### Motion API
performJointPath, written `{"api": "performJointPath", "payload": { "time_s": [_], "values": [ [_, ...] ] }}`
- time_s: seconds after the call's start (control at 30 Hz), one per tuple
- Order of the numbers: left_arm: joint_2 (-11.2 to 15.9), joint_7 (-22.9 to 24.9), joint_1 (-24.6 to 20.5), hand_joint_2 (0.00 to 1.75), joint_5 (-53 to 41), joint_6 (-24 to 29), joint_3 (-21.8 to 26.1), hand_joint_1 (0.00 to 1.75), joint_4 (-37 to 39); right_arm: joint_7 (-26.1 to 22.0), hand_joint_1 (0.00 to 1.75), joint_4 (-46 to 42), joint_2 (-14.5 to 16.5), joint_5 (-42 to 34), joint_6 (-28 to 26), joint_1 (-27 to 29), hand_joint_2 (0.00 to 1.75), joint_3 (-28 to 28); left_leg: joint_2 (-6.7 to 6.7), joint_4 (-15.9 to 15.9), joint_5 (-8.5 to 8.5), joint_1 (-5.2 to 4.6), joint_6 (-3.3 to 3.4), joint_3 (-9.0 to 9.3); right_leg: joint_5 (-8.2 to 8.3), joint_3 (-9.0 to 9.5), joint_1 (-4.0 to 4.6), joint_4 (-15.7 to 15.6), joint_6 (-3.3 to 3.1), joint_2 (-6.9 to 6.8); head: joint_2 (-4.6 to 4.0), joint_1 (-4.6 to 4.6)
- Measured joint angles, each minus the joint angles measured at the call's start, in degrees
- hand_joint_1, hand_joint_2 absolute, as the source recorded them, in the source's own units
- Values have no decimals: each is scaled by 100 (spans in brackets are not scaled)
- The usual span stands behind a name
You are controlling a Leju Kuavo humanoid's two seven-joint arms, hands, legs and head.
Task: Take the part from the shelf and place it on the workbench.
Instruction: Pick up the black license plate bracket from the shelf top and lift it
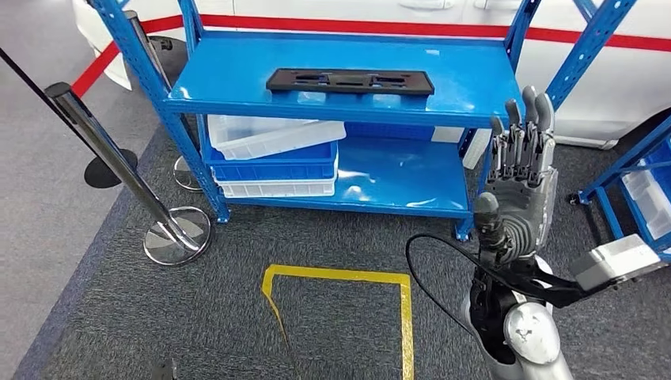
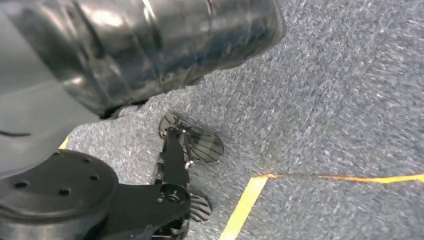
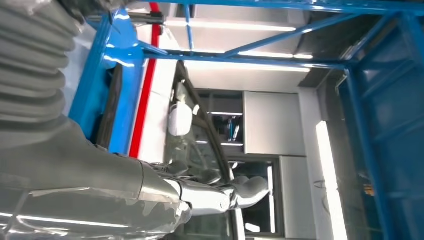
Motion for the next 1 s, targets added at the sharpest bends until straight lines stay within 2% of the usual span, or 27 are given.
{"api": "performJointPath", "payload": {
  "time_s": [0.07,0.13,0.17,0.2,0.27,0.3,0.33,0.37,0.4,0.43,0.47,0.5,0.53,0.6,0.67,0.73,0.8,0.83,0.87,0.9,0.93,1.0],
  "values": [
    [0,28,-6,0,-15,28,-15,0,4,-7,0,-58,-17,13,40,11,0,12,-1,31,-19,3,-48,-28,-37,-40,26,47,-128,10,1,-16],
    [-6,74,-4,0,-31,58,-25,0,5,-13,0,-97,-31,19,85,9,0,23,1,56,-54,22,-72,-23,-47,-32,28,43,-193,11,1,-23],
    [-11,98,-9,0,-36,72,-27,0,5,-11,0,-127,-31,2,121,2,0,33,9,204,-137,26,-77,-86,-54,-13,28,34,-223,6,1,-27],
    [-15,122,-15,0,-39,84,-29,0,5,-8,0,-158,-31,-24,165,-5,0,44,17,454,-261,26,-81,-206,-62,5,31,25,-250,1,1,-31],
    [-20,167,-25,0,-42,105,-32,0,5,5,0,-204,-31,-99,254,-14,0,64,32,1244,-577,14,-79,-626,-86,34,59,22,-297,-11,-1,-36],
    [-20,179,-23,0,-42,114,-33,0,5,11,0,-209,-31,-123,287,-13,0,72,32,1584,-660,6,-69,-837,-96,42,81,24,-312,-13,-1,-37],
    [-20,186,-17,0,-41,120,-33,0,6,15,0,-213,-31,-139,310,-10,0,79,32,1784,-654,-5,-49,-989,-107,53,102,26,-328,-13,-1,-36],
    [-20,189,-11,0,-40,125,-33,0,7,16,0,-220,-31,-143,325,-10,0,83,32,1750,-527,-21,-17,-1034,-120,71,119,27,-342,-10,-1,-35],
    [-20,190,-8,0,-40,128,-33,0,7,17,0,-230,-31,-144,333,-11,0,85,32,1520,-307,-41,25,-985,-133,94,132,28,-351,-7,-1,-36],
    [-20,190,-10,0,-40,129,-34,0,7,18,0,-241,-31,-144,334,-12,0,85,32,1131,-49,-65,69,-852,-148,118,138,26,-352,-4,-1,-35],
    [-19,191,-15,0,-40,129,-34,0,9,18,0,-252,-31,-145,337,-14,0,86,32,762,135,-89,108,-711,-159,134,143,19,-345,-3,-1,-33],
    [-19,192,-21,0,-40,128,-36,0,13,20,0,-258,-31,-154,344,-15,0,86,28,464,241,-115,135,-597,-166,136,149,16,-328,0,-1,-33],
    [-18,196,-26,0,-40,128,-39,0,16,23,0,-262,-32,-168,357,-17,0,87,25,302,271,-137,151,-537,-162,129,150,5,-303,1,0,-34],
    [-17,203,-27,0,-40,126,-44,0,22,35,0,-264,-33,-214,398,-18,0,91,13,198,261,-159,170,-508,-145,121,155,-27,-244,4,0,-35],
    [-19,213,-14,0,-40,124,-46,0,25,42,0,-265,-45,-246,431,-20,0,93,16,137,291,-132,216,-472,-204,99,156,22,-193,-1,-1,-26],
    [-20,219,-16,0,-40,120,-50,0,27,45,0,-265,-65,-275,446,-20,0,94,21,80,311,-114,268,-427,-444,-98,160,445,-167,-6,-1,-16],
    [-19,220,-28,0,-40,114,-63,0,27,53,0,-261,-78,-314,466,-2,0,94,21,76,300,-132,301,-412,-725,-460,165,1160,-155,-6,-1,-15],
    [-17,221,-30,0,-40,109,-72,0,27,57,0,-257,-82,-327,478,11,0,94,20,79,291,-140,312,-406,-792,-611,164,1432,-149,-6,-1,-16],
    [-17,223,-27,0,-40,102,-81,0,27,61,0,-251,-86,-334,488,21,0,94,20,83,280,-147,321,-397,-769,-694,164,1552,-146,-6,-1,-16],
    [-17,227,-22,0,-40,94,-89,0,27,63,0,-245,-90,-336,496,25,0,94,18,89,266,-151,325,-384,-654,-684,164,1483,-149,-6,-1,-15],
    [-18,231,-17,0,-40,88,-95,0,27,65,0,-241,-93,-336,504,27,0,94,15,96,247,-154,326,-364,-469,-602,165,1267,-159,-6,-1,-14],
    [-23,235,-14,0,-40,75,-113,0,27,69,0,-235,-101,-337,520,23,0,95,8,109,200,-165,315,-316,-62,-285,180,561,-206,-5,-1,-14]
  ]
}}
